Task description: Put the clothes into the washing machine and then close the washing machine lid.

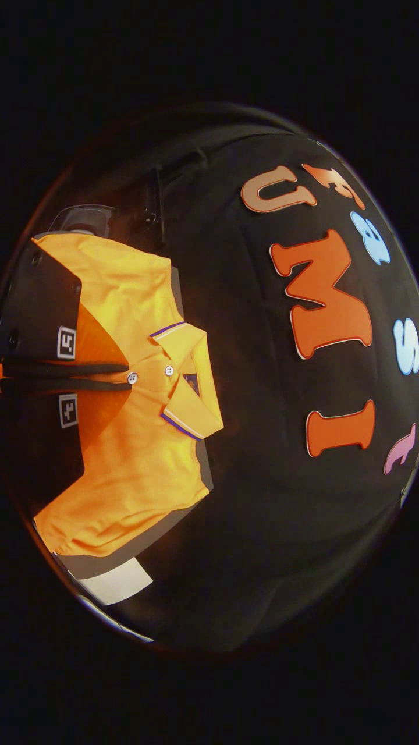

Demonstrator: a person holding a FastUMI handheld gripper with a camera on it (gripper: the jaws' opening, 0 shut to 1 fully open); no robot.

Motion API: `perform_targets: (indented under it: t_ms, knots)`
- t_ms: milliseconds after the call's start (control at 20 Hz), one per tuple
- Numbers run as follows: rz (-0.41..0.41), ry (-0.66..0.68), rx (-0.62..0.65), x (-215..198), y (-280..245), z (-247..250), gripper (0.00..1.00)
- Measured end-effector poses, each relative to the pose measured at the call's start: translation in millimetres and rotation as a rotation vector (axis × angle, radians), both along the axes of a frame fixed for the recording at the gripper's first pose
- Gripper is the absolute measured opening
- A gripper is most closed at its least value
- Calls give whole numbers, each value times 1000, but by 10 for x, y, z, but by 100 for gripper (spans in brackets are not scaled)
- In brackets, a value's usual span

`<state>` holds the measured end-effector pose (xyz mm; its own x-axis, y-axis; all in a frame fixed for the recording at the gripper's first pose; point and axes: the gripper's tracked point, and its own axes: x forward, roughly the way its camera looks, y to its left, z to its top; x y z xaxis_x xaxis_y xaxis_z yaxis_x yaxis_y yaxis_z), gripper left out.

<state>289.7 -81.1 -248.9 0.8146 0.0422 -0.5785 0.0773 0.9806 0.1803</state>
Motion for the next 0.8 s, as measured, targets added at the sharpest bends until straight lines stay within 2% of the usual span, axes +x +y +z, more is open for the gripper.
perform_targets:
  t_ms: [500,800]
  knots:
    - [45,-228,125,-290,792,1114,8]
    - [78,-294,173,-475,1382,1614,8]
